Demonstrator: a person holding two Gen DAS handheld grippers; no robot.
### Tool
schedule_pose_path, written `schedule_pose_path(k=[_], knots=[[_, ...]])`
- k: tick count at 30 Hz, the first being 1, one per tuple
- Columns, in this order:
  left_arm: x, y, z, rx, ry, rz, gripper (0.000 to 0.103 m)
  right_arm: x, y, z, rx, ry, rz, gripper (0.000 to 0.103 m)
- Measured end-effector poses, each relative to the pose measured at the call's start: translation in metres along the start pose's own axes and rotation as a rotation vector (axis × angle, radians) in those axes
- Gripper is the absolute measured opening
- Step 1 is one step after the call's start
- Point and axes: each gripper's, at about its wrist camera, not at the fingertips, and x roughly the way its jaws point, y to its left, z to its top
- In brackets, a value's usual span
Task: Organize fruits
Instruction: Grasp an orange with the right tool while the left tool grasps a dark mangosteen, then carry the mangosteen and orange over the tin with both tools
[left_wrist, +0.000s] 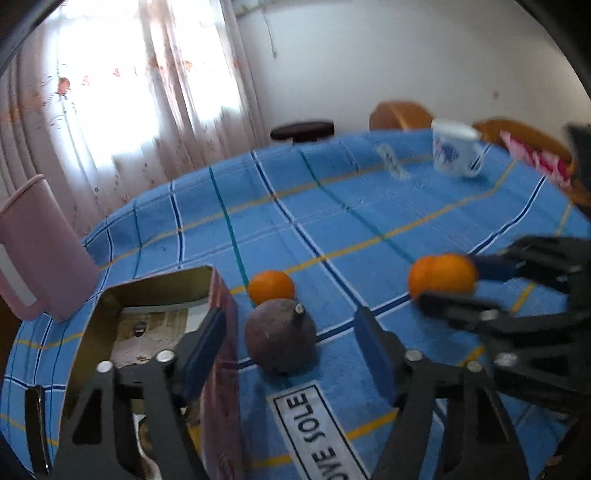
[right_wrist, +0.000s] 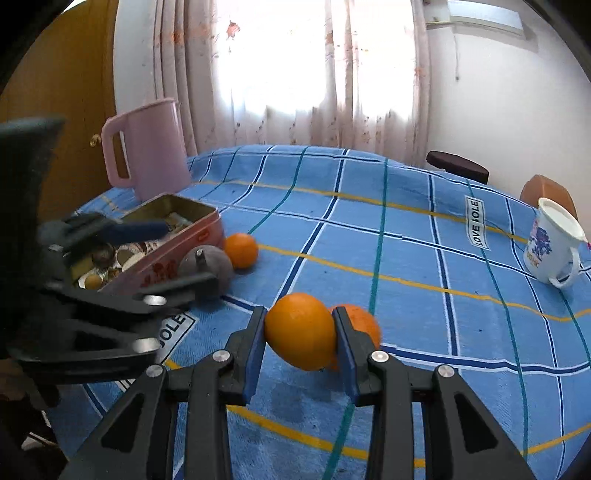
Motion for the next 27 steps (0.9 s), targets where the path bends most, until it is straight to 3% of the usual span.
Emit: schedule_pose_path(k=[3,7,11,14,21,27], knots=[[0.013,-0.005,0.003,0.025,0.045,0.014,0.055,-0.004,-0.001,0.000,0.008,-0.024,0.008,0.037],[0.024,-0.016,0.003,0.117,0.077,0.099,0.057,-0.005,0.001,0.000,0.001,-0.033,0.013,0.037],[0.040,-0.015,-0.001,0.133,0.132,0.123,0.060,-0.006,0.001,0.000,-0.001,-0.037,0.013,0.037],[0.040,-0.008,-0.002,0.092,0.112,0.128,0.052,-0.008,0.002,-0.001,-0.005,-0.048,0.006,0.037],[0.012,0.002,-0.008,-0.036,0.019,-0.024,0.052,-0.014,0.004,-0.002,-0.019,-0.077,0.011,0.037],[-0.015,-0.001,-0.016,-0.091,-0.078,-0.067,0.052,-0.021,0.005,-0.002,-0.025,-0.114,0.020,0.037]])
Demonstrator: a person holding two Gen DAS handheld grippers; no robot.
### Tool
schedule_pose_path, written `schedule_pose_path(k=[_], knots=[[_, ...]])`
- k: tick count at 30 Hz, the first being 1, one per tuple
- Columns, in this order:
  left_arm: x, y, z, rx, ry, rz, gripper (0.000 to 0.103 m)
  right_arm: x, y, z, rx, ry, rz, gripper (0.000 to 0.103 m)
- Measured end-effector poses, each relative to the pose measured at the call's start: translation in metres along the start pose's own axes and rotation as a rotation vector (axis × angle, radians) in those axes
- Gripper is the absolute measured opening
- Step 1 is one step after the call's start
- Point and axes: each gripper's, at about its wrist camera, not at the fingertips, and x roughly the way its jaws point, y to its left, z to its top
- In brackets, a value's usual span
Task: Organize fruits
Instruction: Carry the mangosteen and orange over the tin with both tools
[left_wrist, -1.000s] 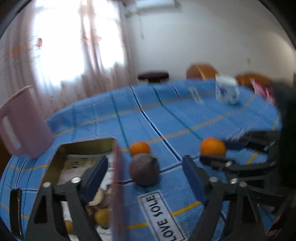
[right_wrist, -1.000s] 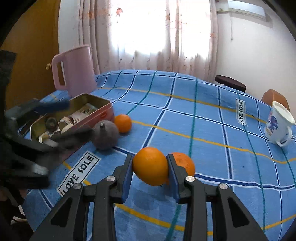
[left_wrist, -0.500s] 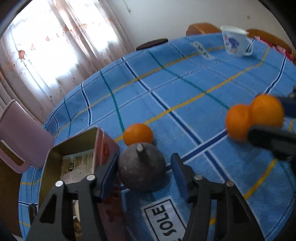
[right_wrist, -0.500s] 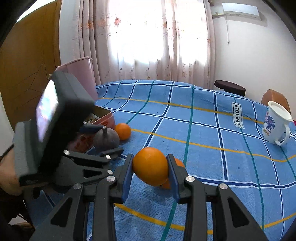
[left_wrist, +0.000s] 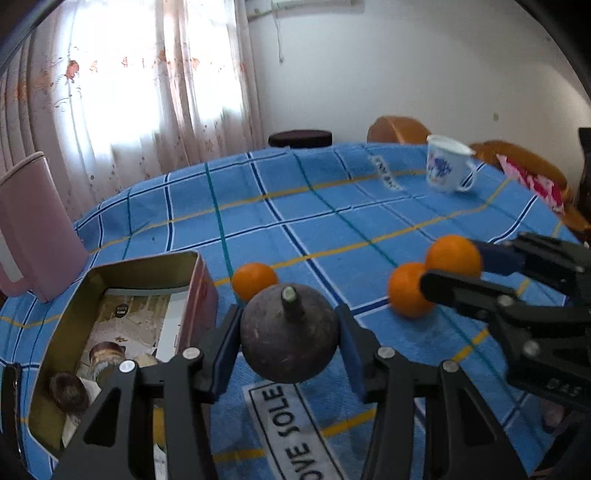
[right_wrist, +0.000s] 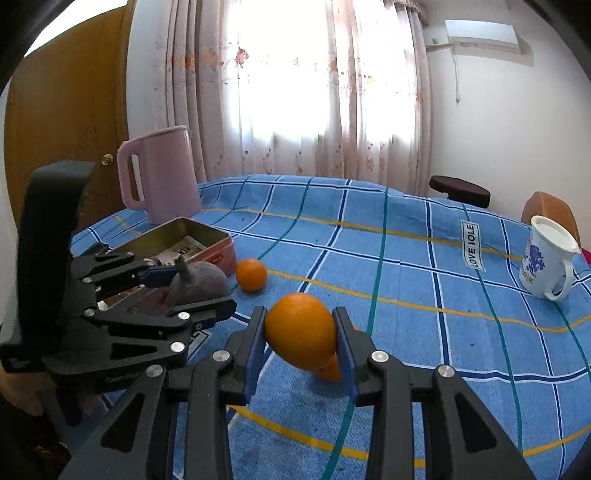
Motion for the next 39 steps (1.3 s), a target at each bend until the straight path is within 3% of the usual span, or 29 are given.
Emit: schedule_pose_path(k=[17,39], knots=[[-0.039,0.024,-0.013,-0.110,-0.172,0.022,0.052,-0.024,0.019,-0.002,-0.080,-0.136,-0.031,0.037],[-0.059,0.032,-0.022,-0.144,-0.240,0.030,0.052,-0.025,0.038,-0.003,-0.117,-0.183,-0.013,0.037]])
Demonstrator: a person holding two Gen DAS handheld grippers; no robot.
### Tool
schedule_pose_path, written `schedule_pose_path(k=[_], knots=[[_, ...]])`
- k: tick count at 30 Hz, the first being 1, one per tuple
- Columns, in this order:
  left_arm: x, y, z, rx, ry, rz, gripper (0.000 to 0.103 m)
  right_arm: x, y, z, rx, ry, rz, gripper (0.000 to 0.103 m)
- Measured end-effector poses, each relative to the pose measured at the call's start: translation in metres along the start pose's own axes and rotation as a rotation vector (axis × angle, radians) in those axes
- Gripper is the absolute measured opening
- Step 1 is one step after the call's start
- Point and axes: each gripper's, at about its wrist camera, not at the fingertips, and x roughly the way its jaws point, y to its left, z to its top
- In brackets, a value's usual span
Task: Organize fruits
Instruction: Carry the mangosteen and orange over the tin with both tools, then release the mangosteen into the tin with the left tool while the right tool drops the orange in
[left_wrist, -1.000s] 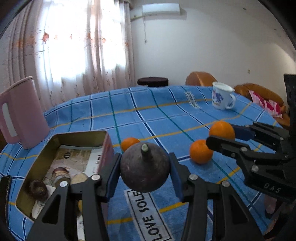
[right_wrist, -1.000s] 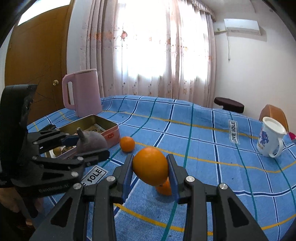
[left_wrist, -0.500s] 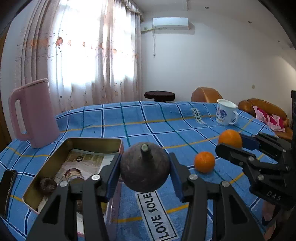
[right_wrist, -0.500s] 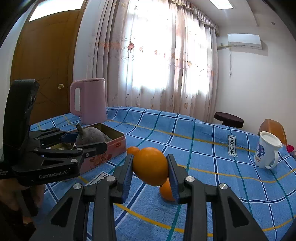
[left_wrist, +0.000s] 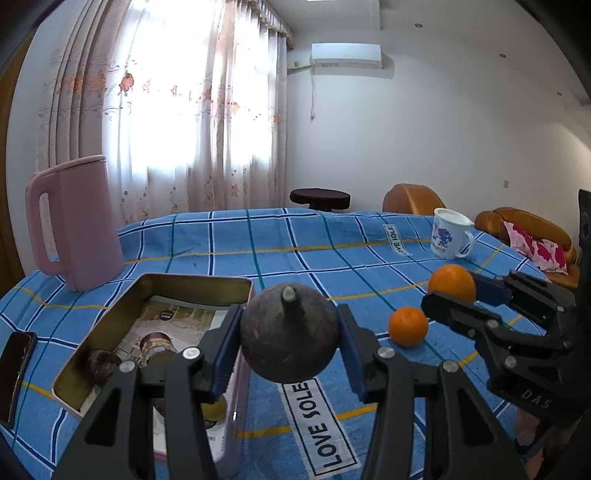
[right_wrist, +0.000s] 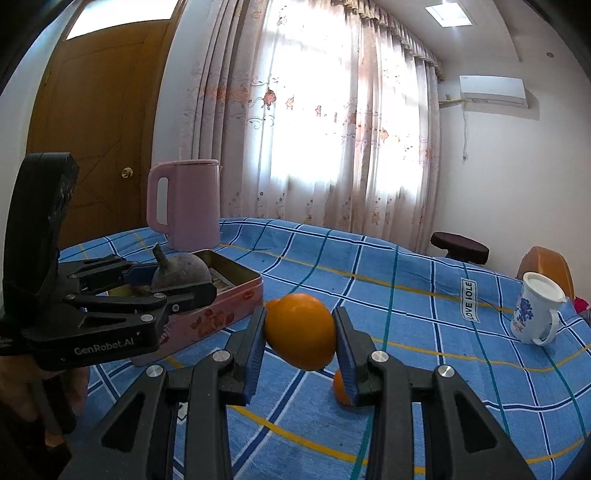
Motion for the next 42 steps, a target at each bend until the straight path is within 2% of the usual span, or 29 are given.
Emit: schedule_pose_path(k=[14,29,36,42], knots=[[-0.013,0.020,0.003,-0.024,-0.020,0.030,0.052,0.012,0.017,0.010,-0.029,0.004,0.042,0.037],[-0.027,0.076,0.010,-0.085,-0.017,0.116,0.052,0.045,0.054,0.041,-0.065,0.015,0.152,0.037],[-0.030,0.114,0.012,-0.133,0.001,0.179,0.052,0.064,0.071,0.051,-0.070,0.035,0.199,0.037],[-0.017,0.128,0.008,-0.150,0.057,0.180,0.052,0.080,0.081,0.053,-0.053,0.065,0.233,0.037]])
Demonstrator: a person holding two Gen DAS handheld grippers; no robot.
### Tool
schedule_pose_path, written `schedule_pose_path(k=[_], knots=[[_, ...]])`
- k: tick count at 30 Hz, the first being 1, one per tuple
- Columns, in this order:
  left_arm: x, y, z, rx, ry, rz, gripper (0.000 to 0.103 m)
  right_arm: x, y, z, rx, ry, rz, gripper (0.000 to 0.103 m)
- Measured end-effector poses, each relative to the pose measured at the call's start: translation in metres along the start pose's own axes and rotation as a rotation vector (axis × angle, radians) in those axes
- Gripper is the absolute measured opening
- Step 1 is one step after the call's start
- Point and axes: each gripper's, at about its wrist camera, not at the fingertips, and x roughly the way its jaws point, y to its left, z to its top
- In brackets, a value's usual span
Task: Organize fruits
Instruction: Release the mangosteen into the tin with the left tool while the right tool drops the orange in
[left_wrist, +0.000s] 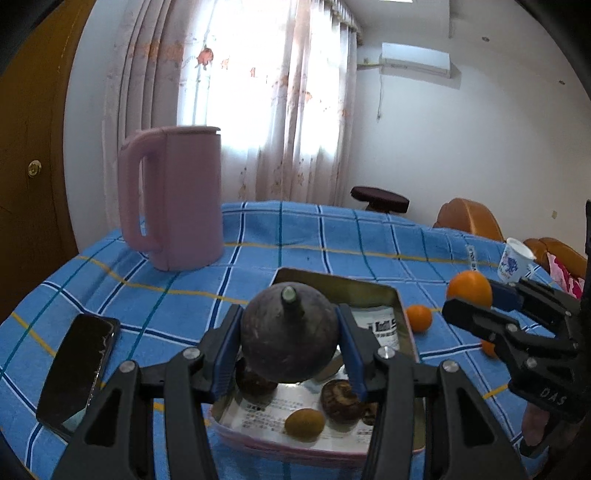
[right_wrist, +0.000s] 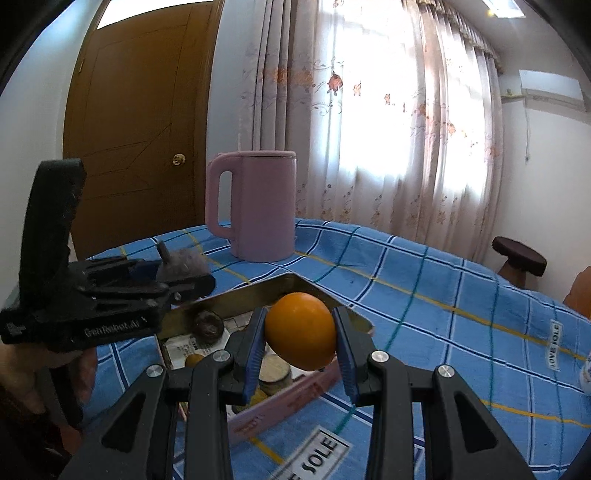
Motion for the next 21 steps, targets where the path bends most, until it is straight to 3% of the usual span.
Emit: schedule_pose_path(k=[18,20,21], knots=[[0.029,0.008,-0.012,-0.003,0.131,-0.030,0.052,0.032,0.037,-0.017,-0.059,0.154,0.096,0.038],[0.030,0.007,-0.012,0.005,0.128,-0.021,0.054,0.037,0.039,-0.021,-0.058,0.184,0.113,0.038],[0.028,0.007,-0.012,0.002,0.126,-0.026,0.061,0.038,0.040,-0.023,-0.058,0.193,0.123,0.038]])
